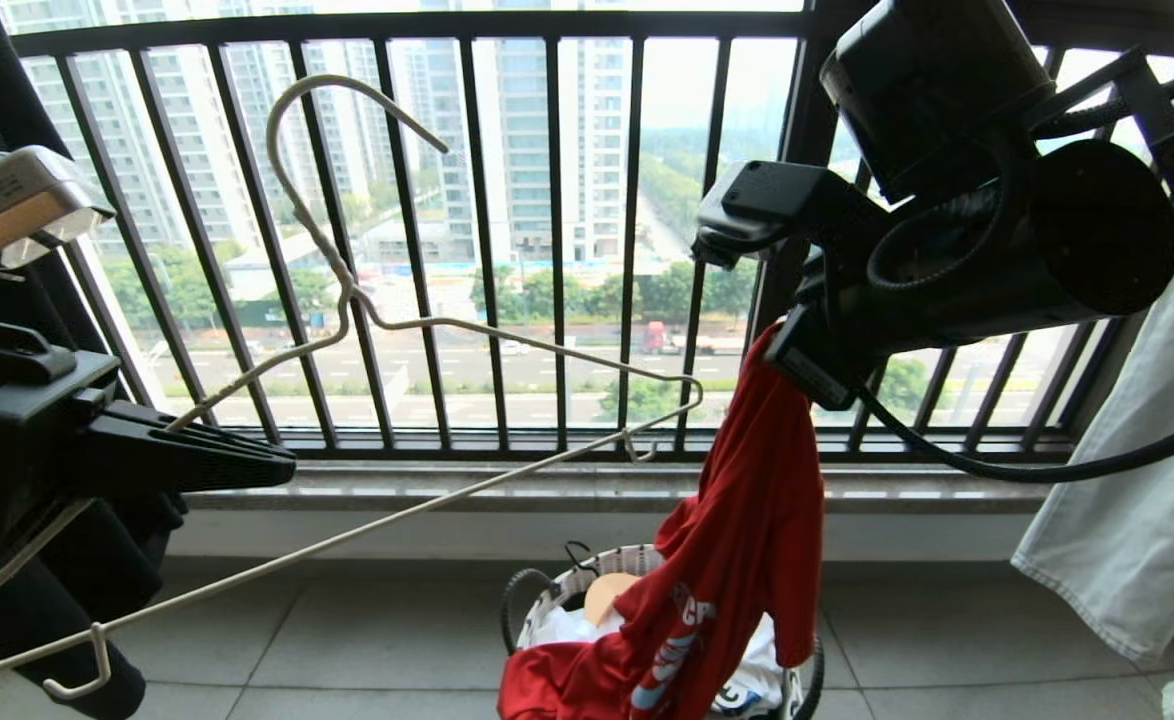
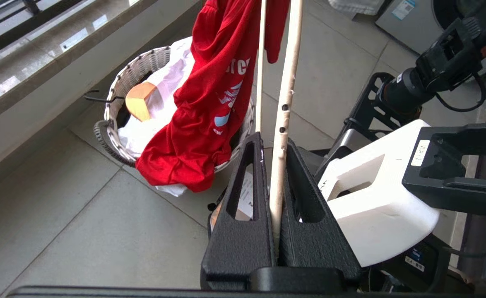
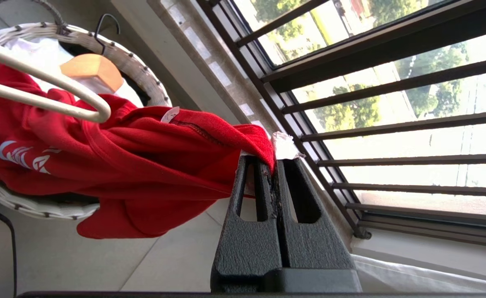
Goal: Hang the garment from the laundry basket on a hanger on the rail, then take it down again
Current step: Hang the clothes on the clothes rack
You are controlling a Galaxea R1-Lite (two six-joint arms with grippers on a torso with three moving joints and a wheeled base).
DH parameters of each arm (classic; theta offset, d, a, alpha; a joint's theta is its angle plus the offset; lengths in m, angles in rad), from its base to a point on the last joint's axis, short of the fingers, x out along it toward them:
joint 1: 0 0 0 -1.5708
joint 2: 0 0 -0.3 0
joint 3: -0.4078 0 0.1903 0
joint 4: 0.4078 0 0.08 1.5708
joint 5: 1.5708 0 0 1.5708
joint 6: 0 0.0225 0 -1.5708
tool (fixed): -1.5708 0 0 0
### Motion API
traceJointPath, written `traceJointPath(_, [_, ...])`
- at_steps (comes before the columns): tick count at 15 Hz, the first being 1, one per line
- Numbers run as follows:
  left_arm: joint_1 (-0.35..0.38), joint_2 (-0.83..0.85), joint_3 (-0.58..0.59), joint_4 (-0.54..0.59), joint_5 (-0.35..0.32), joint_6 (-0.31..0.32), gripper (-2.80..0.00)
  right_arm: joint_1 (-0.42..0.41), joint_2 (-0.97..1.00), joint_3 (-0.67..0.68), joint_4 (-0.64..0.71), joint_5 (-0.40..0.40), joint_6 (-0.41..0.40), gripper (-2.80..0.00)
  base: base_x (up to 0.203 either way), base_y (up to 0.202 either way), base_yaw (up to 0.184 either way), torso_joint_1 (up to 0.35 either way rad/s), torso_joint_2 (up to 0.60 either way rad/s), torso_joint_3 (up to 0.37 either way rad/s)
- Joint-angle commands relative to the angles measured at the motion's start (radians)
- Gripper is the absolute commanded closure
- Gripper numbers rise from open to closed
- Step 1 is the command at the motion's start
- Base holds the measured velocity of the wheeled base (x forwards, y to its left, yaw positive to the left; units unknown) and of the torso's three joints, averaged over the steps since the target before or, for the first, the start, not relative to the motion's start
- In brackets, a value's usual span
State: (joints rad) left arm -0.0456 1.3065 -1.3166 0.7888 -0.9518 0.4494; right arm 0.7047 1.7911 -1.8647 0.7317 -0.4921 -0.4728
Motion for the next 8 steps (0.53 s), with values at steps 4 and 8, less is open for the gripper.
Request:
traceJointPath(4, [0.087, 0.059, 0.009, -0.01, -0.113, 0.084, 0.0, 0.045, 0.027, -0.029, 0.005, -0.004, -0.01, 0.0, 0.0, 0.0, 0.0, 0.0, 0.0, 0.0])
traceJointPath(8, [0.087, 0.057, 0.011, -0.011, -0.114, 0.087, 0.0, 0.086, 0.04, -0.058, 0.005, -0.006, -0.013, 0.0, 0.0, 0.0, 0.0, 0.0, 0.0, 0.0])
